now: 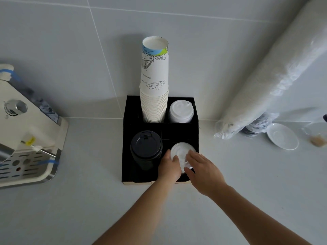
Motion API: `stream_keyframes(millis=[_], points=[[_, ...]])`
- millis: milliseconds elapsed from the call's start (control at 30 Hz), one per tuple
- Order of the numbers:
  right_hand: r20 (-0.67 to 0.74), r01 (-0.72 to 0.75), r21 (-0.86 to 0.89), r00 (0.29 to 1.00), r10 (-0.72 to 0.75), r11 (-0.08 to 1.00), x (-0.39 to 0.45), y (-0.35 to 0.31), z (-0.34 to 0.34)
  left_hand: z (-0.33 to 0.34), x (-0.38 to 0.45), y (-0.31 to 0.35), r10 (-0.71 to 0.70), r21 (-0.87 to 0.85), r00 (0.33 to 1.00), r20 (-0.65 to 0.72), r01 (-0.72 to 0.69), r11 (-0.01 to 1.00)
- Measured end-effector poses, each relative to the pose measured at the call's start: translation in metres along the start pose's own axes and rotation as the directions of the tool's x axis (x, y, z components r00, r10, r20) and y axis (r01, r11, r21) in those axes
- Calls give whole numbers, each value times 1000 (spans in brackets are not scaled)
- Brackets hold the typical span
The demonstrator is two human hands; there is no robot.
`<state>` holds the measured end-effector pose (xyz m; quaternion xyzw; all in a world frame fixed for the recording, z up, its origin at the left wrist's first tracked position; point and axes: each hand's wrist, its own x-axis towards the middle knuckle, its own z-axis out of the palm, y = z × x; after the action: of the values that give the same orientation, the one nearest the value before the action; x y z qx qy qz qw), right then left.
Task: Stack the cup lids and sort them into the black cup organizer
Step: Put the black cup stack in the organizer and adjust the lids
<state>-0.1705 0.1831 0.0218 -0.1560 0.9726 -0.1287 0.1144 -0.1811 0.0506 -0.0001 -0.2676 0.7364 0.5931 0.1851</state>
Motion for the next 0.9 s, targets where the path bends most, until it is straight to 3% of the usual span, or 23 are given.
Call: stream_keyframes(millis=[367,633,733,900], points=[[17,-46,147,999,44,988,-4,0,-12,-5,-8,5,53,37,999,-12,-52,998],[-103,-29,274,993,59,961,-10,7,-27,-24,-55,3,88,-10,996,21,-88,996],[-165,-19,288,984,69,958,-5,13,-42,-38,-85,11,209,-24,974,86,-208,978],[-226,4,280,972,62,960,21,18,-69,-60,-98,52,459,145,885,78,-465,873]])
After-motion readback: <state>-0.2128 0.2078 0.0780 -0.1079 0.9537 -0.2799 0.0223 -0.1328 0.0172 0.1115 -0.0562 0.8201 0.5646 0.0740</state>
